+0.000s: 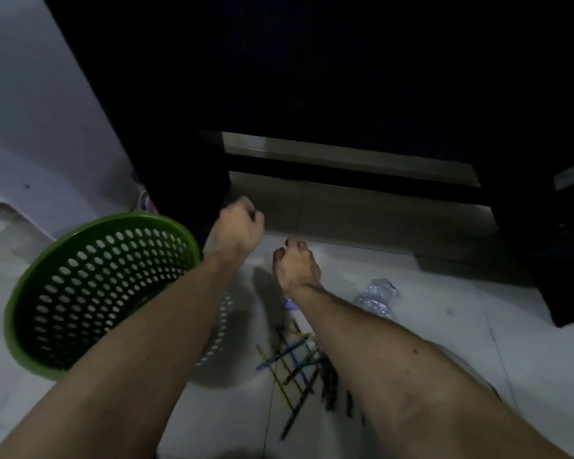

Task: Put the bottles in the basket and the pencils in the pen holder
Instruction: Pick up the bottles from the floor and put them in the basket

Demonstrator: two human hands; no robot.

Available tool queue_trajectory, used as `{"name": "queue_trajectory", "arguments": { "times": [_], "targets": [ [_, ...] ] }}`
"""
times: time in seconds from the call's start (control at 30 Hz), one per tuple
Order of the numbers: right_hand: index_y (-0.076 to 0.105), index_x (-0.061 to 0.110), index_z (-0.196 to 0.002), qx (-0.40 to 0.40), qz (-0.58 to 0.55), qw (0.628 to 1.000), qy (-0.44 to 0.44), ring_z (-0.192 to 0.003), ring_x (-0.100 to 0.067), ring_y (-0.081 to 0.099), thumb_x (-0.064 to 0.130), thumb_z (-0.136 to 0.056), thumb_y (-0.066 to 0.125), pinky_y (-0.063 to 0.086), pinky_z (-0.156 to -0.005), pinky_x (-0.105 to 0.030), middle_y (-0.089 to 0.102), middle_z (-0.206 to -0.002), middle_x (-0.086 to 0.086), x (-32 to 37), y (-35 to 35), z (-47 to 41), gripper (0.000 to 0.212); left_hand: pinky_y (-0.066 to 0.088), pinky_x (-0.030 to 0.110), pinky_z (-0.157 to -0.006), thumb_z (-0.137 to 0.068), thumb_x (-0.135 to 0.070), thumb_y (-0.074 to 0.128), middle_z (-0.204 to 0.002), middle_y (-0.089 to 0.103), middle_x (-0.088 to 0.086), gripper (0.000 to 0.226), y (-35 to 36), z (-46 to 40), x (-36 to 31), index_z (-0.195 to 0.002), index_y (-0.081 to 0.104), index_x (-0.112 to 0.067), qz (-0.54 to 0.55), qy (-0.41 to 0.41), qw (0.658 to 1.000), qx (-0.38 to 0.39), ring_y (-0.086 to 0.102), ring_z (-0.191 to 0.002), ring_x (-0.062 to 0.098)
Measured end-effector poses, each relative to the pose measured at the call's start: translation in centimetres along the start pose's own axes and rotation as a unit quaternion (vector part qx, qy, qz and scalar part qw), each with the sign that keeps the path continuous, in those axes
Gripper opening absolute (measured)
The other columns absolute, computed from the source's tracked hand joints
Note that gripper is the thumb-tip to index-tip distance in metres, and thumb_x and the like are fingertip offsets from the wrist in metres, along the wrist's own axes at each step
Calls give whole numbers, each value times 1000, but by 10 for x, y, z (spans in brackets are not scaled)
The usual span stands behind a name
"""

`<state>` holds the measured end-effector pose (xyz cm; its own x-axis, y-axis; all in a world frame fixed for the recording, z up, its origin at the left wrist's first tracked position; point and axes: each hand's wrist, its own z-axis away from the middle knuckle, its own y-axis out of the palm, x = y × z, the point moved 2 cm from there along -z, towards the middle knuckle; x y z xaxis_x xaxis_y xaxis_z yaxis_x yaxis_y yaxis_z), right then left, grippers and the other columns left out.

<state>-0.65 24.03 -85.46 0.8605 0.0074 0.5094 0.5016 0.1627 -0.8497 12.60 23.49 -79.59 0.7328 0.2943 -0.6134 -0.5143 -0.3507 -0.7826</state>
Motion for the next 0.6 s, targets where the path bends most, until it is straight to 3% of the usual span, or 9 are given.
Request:
{"name": "queue_trajectory", "arguments": {
  "times": [0.13, 0.27, 0.47, 0.6],
  "targets": [
    [53, 11, -129, 0, 39, 997, 64, -118, -34, 56, 35, -100, 44, 49, -90, -41, 56, -128, -15, -65, -1, -7, 39, 54, 33, -75, -91, -33, 58, -89, 70, 8, 13, 75, 19, -16, -92, 62, -20, 5, 5, 994, 107, 66, -84, 25],
    [51, 10, -131, 8, 75, 987, 141, -122, -36, 53, 35, -98, 48, 47, -94, -44, 53, -130, -16, -130, 4, -13, 41, 51, 32, -73, -93, -34, 55, -96, 68, 9, 17, 140, 48, -29, -97, 59, -18, -17, 12, 981, 191, 62, -83, 24],
    [35, 12, -147, 2, 97, 957, 272, -136, -35, 39, 45, -98, 50, 43, -104, -49, 35, -149, -17, -214, 22, -19, 61, 52, 33, -87, -89, -35, 54, -108, 72, 10, 26, 212, 76, -32, -107, 63, -17, -17, 31, 964, 264, 65, -103, 29],
    [25, 18, -150, -6, 42, 933, 358, -130, -36, 39, 54, -94, 54, 44, -99, -49, 32, -143, -17, -244, 33, -25, 73, 52, 34, -89, -89, -38, 55, -114, 69, 7, 30, 244, 84, -28, -110, 61, -18, -17, 29, 960, 279, 63, -109, 28]
  ]
}}
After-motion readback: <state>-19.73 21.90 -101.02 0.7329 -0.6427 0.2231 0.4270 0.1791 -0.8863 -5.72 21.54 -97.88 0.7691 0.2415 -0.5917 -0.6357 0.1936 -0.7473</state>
